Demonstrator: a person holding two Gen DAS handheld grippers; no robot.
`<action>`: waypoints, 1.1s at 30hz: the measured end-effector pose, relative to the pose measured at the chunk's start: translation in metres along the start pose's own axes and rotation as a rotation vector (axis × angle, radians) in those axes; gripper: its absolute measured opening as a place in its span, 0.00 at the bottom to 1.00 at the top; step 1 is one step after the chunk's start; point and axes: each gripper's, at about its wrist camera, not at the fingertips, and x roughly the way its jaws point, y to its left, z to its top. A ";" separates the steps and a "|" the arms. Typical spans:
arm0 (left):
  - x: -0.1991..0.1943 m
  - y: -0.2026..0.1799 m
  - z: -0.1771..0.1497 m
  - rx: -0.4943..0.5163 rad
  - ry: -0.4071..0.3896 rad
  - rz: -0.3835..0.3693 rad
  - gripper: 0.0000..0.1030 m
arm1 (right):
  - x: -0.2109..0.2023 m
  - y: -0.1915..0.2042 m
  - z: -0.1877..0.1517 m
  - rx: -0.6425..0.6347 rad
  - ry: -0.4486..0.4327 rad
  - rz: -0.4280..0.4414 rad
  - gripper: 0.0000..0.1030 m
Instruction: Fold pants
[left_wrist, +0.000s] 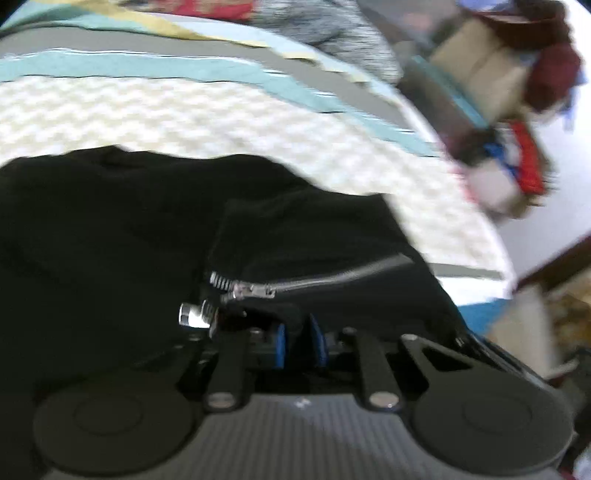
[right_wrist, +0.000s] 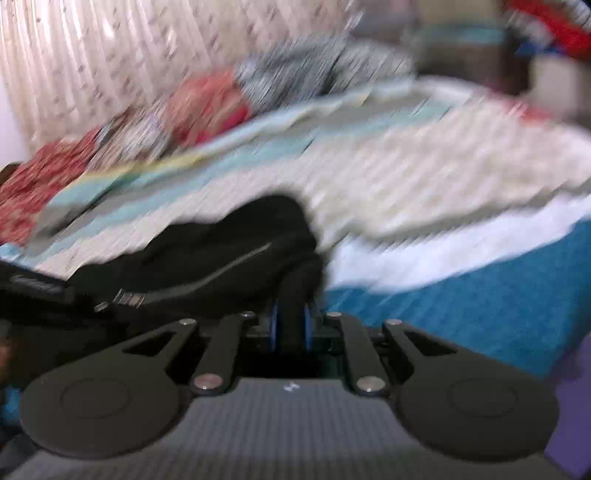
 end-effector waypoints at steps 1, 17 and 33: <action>0.002 -0.004 -0.001 0.024 0.007 0.002 0.14 | -0.006 -0.008 0.002 0.028 -0.022 -0.013 0.15; -0.047 0.019 -0.026 0.053 -0.075 -0.001 0.34 | -0.037 -0.007 0.007 0.040 -0.157 -0.049 0.44; -0.287 0.229 -0.149 -0.609 -0.592 0.277 0.75 | 0.064 0.265 -0.016 -0.344 0.319 0.635 0.26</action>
